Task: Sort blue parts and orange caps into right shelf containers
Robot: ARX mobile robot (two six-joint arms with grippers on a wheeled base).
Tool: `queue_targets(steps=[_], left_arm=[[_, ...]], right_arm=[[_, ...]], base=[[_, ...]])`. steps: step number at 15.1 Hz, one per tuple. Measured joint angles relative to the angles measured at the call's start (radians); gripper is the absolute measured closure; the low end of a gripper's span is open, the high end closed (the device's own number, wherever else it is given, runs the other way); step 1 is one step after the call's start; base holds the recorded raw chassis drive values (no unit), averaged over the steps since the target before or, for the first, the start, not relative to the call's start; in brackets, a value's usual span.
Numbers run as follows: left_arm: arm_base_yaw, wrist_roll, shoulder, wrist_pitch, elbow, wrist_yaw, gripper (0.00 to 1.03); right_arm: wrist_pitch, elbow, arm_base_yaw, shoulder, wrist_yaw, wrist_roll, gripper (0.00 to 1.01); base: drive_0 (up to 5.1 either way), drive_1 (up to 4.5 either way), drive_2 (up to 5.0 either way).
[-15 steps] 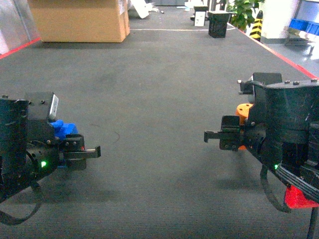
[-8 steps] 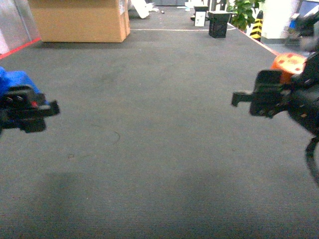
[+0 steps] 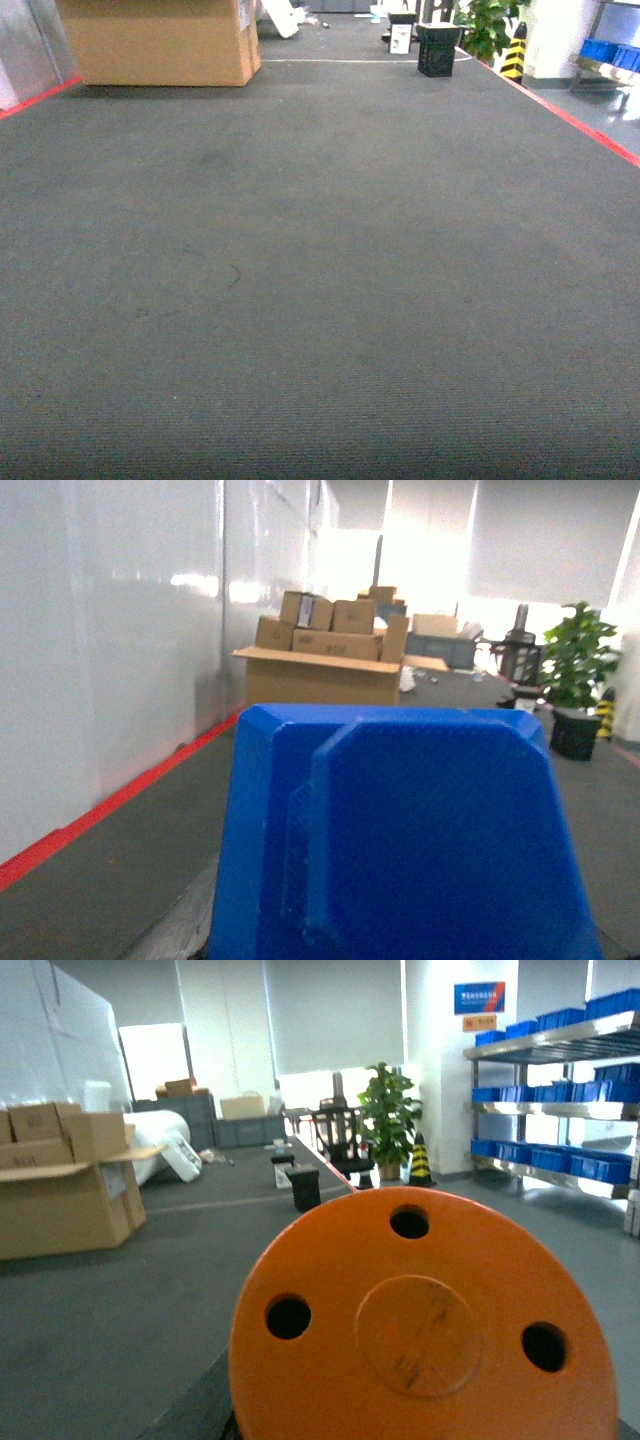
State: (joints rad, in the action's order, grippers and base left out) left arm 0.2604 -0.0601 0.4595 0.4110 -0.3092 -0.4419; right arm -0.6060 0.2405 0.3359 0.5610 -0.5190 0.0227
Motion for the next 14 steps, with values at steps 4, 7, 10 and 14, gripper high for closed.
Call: queue_targets(steps=[4, 7, 10, 14], left_arm=[[-0.076, 0.032, -0.037, -0.283, -0.025, 0.2, 0.59], [-0.174, 0.053, -0.128, -0.304, 0.093, 0.374, 0.59], [-0.264, 0.056, -0.186, -0.295, 0.155, 0.436, 0.59], [-0.257, 0.056, -0.24, -0.296, 0.209, 0.44, 0.6]], right_arm=[[0.364, 0.029, -0.093, -0.092, 0.234, -0.008, 0.55], [0.412, -0.068, -0.185, -0.187, 0.367, -0.011, 0.55], [0.424, -0.12, -0.3, -0.252, 0.494, -0.014, 0.55], [0.442, -0.16, -0.336, -0.31, 0.52, -0.018, 0.55]], base=[[0.0, 0.0, 0.0], [0.0, 0.0, 0.0], [0.0, 0.0, 0.0], [0.0, 0.0, 0.0]])
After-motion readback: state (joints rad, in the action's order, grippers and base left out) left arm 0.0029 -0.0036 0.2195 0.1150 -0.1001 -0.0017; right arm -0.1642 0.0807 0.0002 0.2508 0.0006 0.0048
